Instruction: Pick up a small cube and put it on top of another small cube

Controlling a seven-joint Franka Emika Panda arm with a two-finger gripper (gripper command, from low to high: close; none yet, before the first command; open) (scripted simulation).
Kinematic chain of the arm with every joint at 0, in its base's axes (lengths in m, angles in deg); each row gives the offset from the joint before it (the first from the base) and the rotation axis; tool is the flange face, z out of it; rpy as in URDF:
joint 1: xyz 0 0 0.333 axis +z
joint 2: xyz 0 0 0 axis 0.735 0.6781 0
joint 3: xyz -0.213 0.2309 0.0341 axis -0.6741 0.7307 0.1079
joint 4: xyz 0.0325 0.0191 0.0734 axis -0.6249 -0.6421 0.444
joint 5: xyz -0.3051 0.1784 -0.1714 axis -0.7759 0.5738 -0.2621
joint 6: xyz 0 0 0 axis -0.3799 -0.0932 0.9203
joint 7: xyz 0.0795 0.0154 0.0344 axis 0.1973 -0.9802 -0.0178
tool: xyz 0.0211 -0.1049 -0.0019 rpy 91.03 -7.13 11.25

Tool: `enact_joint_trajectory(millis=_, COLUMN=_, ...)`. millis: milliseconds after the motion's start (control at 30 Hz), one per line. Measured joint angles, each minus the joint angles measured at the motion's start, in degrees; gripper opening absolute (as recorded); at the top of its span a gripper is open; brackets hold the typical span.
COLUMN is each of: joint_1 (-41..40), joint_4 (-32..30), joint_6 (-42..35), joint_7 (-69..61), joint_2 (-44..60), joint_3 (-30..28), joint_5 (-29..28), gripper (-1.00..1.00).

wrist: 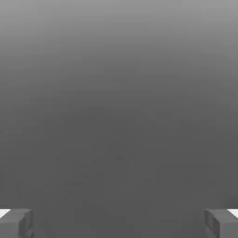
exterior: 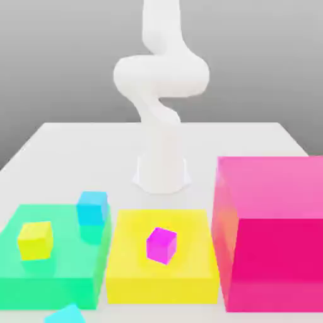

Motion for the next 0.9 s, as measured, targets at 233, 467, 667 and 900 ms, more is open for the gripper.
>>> enact_joint_trajectory(millis=233, joint_1=6.1, joint_4=1.4, joint_6=2.2, joint_7=-14.9, joint_2=14.8, joint_3=-9.1, joint_5=6.7, gripper=0.0)
enact_joint_trajectory(millis=467, joint_1=8.9, joint_4=2.8, joint_6=4.1, joint_7=-30.3, joint_2=29.5, joint_3=-15.0, joint_5=14.6, gripper=0.0)
enact_joint_trajectory(millis=667, joint_1=7.8, joint_4=3.9, joint_6=6.0, joint_7=-42.5, joint_2=41.8, joint_3=-16.6, joint_5=19.8, gripper=0.0)
enact_joint_trajectory(millis=900, joint_1=4.9, joint_4=4.7, joint_6=9.7, joint_7=-53.0, joint_2=54.3, joint_3=-16.2, joint_5=20.4, gripper=0.0)
